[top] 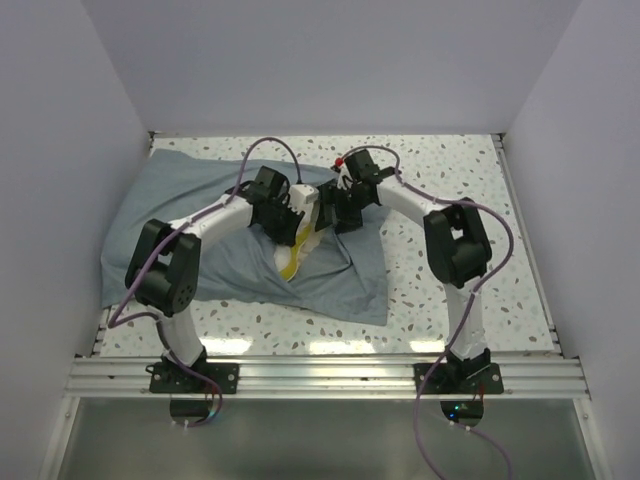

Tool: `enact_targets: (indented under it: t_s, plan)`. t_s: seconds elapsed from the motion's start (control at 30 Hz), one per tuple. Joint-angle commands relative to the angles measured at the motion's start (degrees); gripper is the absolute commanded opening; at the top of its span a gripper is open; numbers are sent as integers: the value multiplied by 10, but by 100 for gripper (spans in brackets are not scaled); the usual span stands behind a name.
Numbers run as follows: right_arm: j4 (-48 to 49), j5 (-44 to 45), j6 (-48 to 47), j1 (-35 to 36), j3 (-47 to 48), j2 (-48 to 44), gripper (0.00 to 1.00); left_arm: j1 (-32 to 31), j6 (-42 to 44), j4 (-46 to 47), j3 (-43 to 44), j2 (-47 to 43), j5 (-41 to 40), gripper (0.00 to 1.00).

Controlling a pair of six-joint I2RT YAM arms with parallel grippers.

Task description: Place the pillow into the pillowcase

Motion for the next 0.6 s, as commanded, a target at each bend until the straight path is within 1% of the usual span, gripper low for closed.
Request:
enact_targets:
  t_s: [0.0, 0.07, 0.1, 0.17, 0.2, 0.3, 0.33, 0.4, 0.43, 0.47, 0.53, 0.57]
  plan:
    - [10, 62, 37, 11, 32, 52, 69, -1, -36, 30, -26, -24, 58, 0]
    - [-1, 86, 26, 14, 45, 75, 68, -1, -38, 29, -24, -22, 53, 0]
    - [-9, 100, 23, 14, 45, 79, 64, 0, -39, 29, -23, -21, 51, 0]
    - [-20, 117, 11, 13, 42, 73, 53, 0, -40, 31, -24, -17, 51, 0]
    - [-23, 134, 2, 11, 38, 68, 34, 0, -41, 32, -25, -14, 49, 0]
    - [-28, 135, -17, -5, 3, 28, 7, 0, -44, 39, -29, -9, 48, 0]
    - [-29, 125, -32, -10, -6, 15, 0, 0, -47, 46, -29, -4, 47, 0]
    - [-36, 98, -48, -32, -26, -21, 0, 0, -49, 50, -30, 4, 47, 0]
    - [-37, 70, -60, -46, -38, -35, 0, 0, -55, 55, -30, 10, 48, 0]
    - [-35, 57, -65, -52, -43, -64, 0, 0, -57, 60, -32, 12, 46, 0]
    - [-31, 18, -79, -64, -49, -88, 0, 0, -61, 78, -41, 19, 50, 0]
    - [-32, -17, -82, -72, -49, -100, 0, 0, -65, 84, -43, 22, 51, 0]
